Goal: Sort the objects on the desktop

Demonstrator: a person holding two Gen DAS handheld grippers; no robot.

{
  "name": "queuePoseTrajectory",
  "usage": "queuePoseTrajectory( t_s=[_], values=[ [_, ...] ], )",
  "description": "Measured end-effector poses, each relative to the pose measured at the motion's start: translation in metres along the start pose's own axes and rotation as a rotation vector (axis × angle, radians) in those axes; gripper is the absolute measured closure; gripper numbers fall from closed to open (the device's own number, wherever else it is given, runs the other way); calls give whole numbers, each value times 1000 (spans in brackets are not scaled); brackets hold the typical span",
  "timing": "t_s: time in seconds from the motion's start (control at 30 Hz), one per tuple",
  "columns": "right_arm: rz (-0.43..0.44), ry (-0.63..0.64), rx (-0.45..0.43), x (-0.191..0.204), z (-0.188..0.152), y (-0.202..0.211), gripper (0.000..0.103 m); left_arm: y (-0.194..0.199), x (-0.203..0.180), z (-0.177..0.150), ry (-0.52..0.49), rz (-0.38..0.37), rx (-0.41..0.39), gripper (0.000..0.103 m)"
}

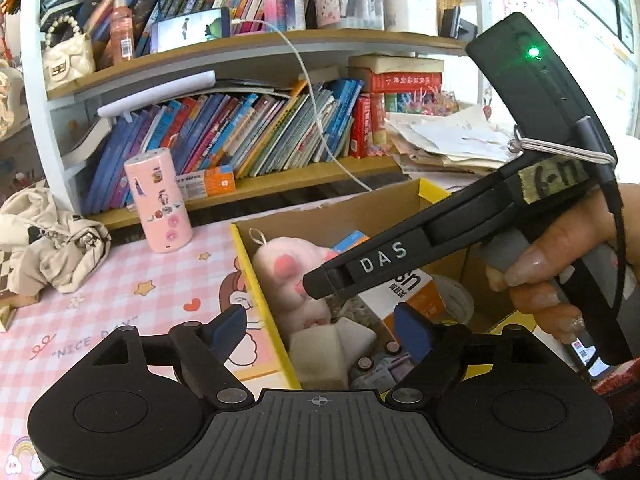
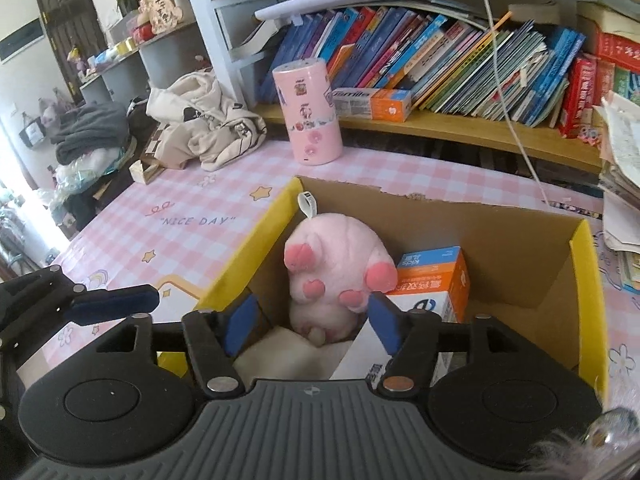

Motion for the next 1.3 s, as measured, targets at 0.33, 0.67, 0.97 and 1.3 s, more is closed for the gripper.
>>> queuePoseTrajectory(
  t_s=[0.33,0.67,0.97,1.3],
  values=[
    [-145,-44,-93,10,-15,35,23,20,5,-4,-52,-61,-59,15],
    [-291,-61,-186,43,-35,67,15,42,30,-14,-17,-102,-92,10],
    [-406,-105,-190,71,-73,89,12,61,37,-29,-29,-156,-105,9],
    [-510,-140,-157,95,-119,89,6,71,52,-54,-19,-166,-62,7]
  ],
)
Point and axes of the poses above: each gripper's, at about its wrist camera, not at the fingertips, and y roughly against the way its jaws point, x to its left, z to its top, the point moved 7 cm from there along -y, roughly the way its jaws point, and after that the axes turned 13 degrees about z, right-handed, at the moved point
